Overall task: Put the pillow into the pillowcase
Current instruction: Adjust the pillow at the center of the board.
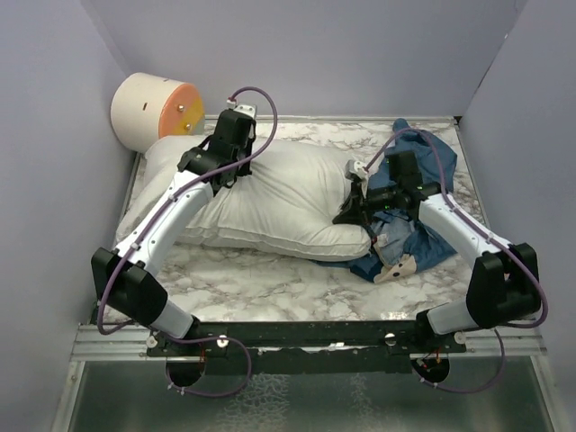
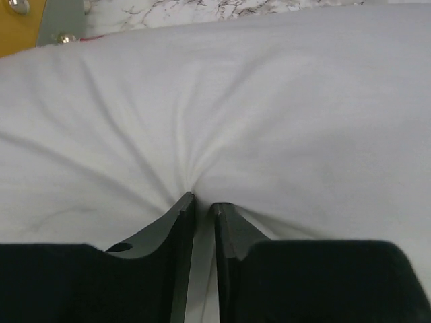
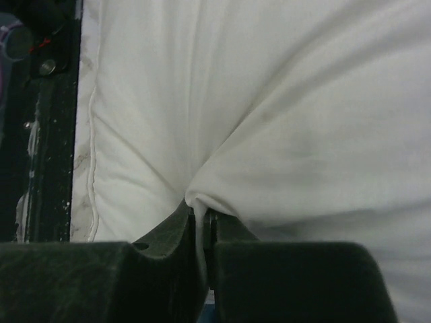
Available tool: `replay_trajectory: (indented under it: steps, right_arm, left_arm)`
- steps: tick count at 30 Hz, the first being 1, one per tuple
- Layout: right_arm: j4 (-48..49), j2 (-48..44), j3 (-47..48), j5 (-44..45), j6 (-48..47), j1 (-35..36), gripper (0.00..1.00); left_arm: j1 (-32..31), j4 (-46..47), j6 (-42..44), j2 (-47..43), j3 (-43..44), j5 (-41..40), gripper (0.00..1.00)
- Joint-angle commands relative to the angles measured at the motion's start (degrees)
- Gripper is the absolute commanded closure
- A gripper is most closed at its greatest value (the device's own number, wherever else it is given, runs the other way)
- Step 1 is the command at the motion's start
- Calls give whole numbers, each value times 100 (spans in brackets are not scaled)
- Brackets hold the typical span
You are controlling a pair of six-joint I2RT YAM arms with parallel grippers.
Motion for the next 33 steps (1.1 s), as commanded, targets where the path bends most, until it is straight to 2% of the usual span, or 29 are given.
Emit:
replay_trajectory:
  steps: [1,3,5,9,13,15,18,21,24,28,33]
  right_arm:
    - [-1245,333,145,-702,-1089,802,90]
    - [-1658,351,203,-868,-1576,974,78]
    - [-2075,295,302,-995,-1995,1010,67]
    - [-2418,-109,602,-564,-2084,783,48]
    - [-2109,-795,605,-941,-1564,-473,25]
    - [-1813,-1050,559,-866,-1230,-1004,18]
    - [-1495,-1176,462,-450,-771,-1390,16]
    - [-1203,-1139,377,177,-366,-1751,16]
    - [-587,-1079,106,1692,16,-1810,16]
    - [90,-937,-283,2883,-39,-1806,19]
    - [398,-338,-218,3231,-215,-1778,22]
  left_arm:
    - [26,1004,-374,-734,-695,414,65]
    - [26,1144,-480,-1283,-1114,519,43]
    - [26,1289,-588,-1865,-1633,669,32]
    - [26,1651,-707,-2858,-2214,1565,24]
    - [26,2220,-889,-3530,-2608,2531,18]
    - [26,2526,-927,-3702,-2740,2808,14]
    - [31,2908,-809,-3751,-2897,3090,9]
    - [26,3028,-557,-3517,-2878,3299,8]
    - [26,3095,-378,-3195,-2843,3477,8]
    - [26,3286,36,-3063,-3079,3556,10]
    - [26,3601,565,-3270,-3732,3427,12]
